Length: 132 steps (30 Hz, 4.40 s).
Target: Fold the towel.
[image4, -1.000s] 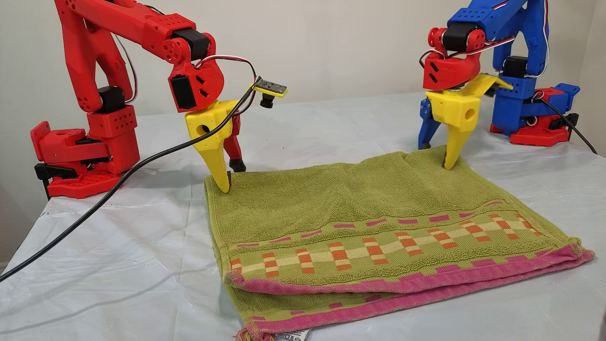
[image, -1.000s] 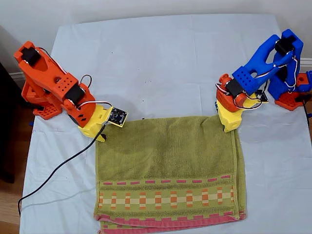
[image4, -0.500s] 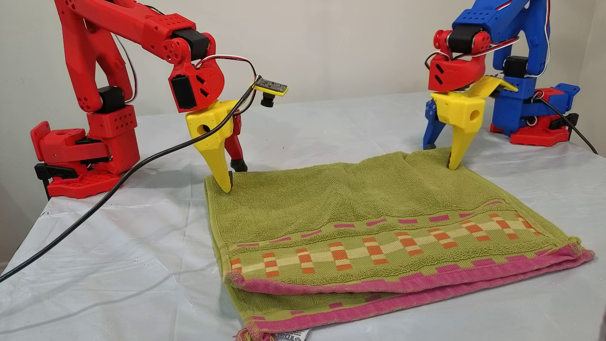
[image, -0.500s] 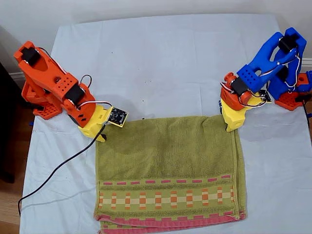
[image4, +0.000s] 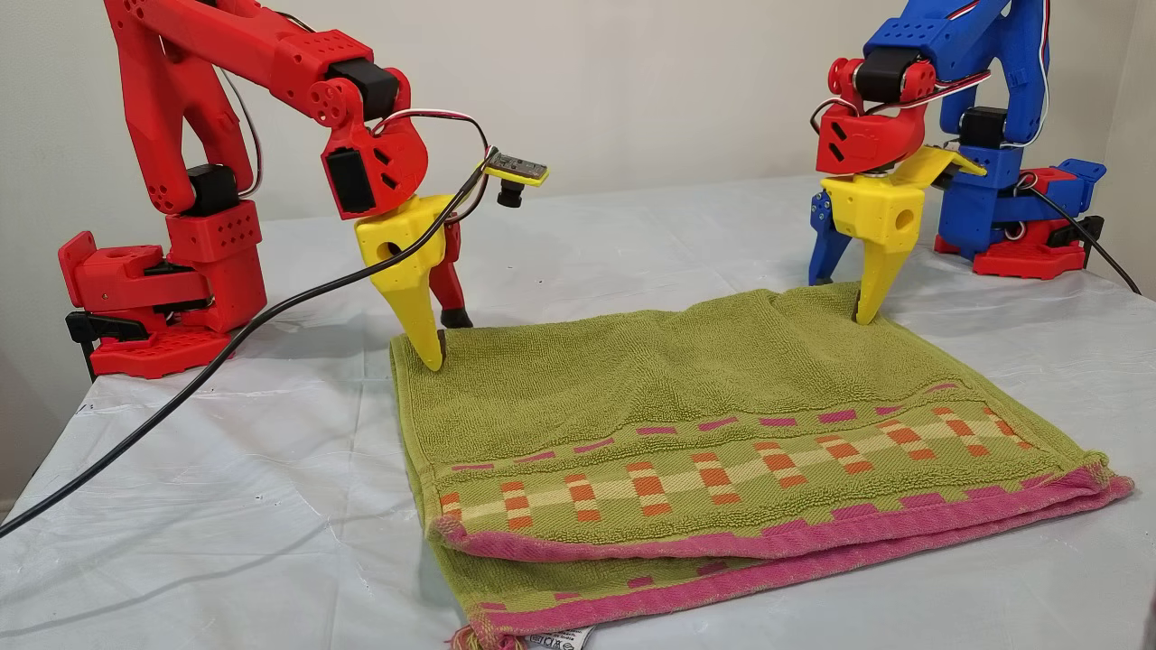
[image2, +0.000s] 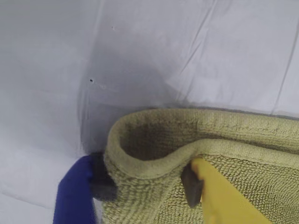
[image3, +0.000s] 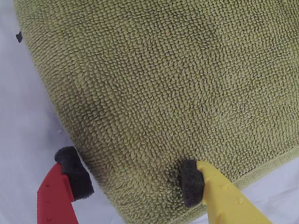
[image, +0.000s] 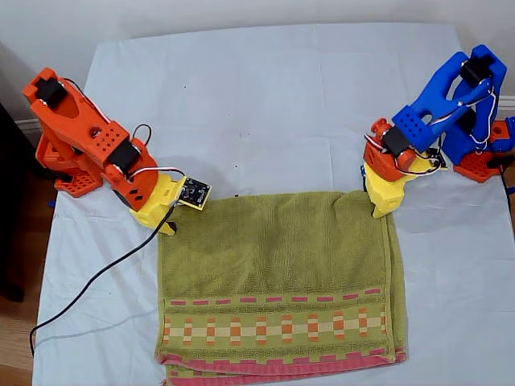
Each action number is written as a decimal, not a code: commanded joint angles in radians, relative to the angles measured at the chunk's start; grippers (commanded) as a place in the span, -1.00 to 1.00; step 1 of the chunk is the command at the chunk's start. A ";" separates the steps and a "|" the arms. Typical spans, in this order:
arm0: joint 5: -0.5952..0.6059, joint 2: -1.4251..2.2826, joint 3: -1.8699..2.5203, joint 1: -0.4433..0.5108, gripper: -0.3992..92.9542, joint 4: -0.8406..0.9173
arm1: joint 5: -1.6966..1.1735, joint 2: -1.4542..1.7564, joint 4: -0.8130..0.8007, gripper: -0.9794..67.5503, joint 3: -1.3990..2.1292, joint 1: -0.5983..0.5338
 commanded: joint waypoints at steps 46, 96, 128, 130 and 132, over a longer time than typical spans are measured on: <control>-0.244 0.015 -0.055 -0.008 -0.99 0.199 | -0.011 0.052 0.054 -0.97 -0.038 0.002; 0.084 -0.861 -1.922 0.443 -0.99 0.914 | 0.058 -0.402 0.675 -0.97 -1.468 -0.348; 0.400 -1.353 -2.307 0.468 -0.99 0.413 | 0.255 -0.818 0.664 -0.97 -1.959 -0.525; 0.451 -1.345 -2.307 0.476 -0.99 0.380 | 0.249 -0.818 0.653 -0.97 -1.959 -0.526; 0.485 -1.335 -2.307 0.480 -0.99 0.379 | 0.239 -0.818 0.641 -0.97 -1.959 -0.525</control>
